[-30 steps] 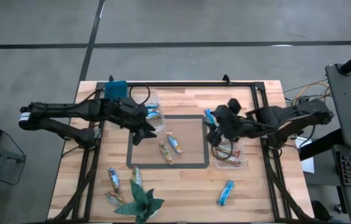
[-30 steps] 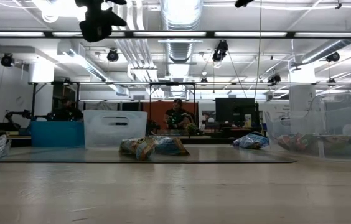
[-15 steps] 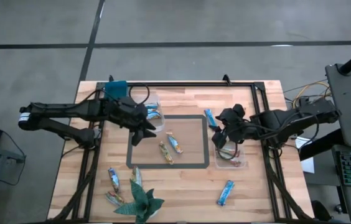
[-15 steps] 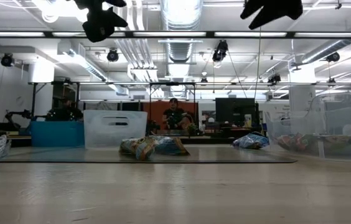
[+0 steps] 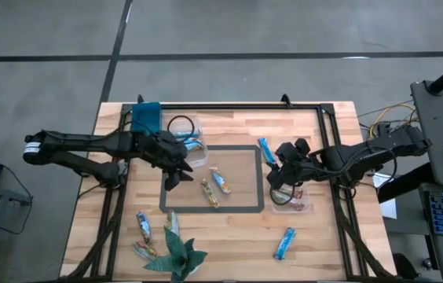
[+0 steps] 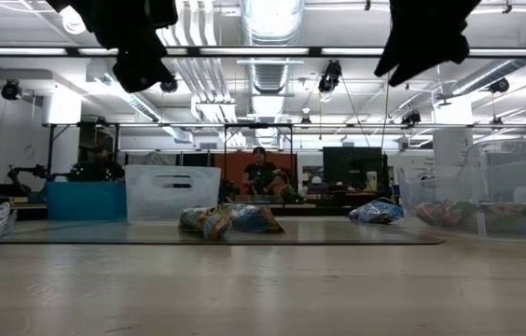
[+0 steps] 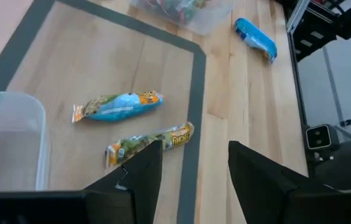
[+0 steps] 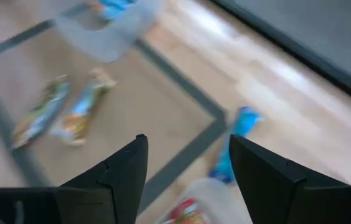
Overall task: Pick and place Granola Bars by type
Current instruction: Put the blue granola bar into the blue bin
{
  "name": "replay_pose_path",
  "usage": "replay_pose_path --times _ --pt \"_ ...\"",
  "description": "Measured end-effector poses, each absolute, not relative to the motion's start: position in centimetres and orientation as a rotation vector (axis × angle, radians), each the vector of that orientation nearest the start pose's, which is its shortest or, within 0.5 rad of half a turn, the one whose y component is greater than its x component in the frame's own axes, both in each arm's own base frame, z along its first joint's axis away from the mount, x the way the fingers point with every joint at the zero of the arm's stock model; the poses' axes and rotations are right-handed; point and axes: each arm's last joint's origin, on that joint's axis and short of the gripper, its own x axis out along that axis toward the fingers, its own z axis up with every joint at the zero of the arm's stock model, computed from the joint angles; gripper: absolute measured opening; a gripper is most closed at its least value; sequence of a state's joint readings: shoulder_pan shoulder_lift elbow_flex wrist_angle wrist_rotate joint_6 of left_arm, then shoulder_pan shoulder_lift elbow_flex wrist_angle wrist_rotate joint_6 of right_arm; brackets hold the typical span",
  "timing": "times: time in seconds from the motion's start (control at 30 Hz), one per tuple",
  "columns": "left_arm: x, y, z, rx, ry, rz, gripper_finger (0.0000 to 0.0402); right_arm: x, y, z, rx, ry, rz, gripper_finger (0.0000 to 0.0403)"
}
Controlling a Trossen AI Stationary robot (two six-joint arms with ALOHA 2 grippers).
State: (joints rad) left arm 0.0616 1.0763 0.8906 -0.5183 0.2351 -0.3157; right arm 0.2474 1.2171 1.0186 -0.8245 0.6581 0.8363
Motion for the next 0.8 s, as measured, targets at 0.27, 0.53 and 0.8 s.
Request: replay_pose_path --times 0.27,0.53,0.8 --pt "22.3 0.7 29.0 -0.419 0.662 -0.051 0.0165 23.5 -1.4 26.6 0.378 0.742 -0.937 0.0215" --pt "22.5 0.7 29.8 -0.424 0.632 -0.054 0.0165 24.5 -5.4 24.9 0.456 0.824 -0.999 0.0215" --pt "22.7 0.7 31.7 -0.402 0.573 -0.070 0.0165 26.1 -7.3 21.5 0.555 0.966 -1.013 0.0215"
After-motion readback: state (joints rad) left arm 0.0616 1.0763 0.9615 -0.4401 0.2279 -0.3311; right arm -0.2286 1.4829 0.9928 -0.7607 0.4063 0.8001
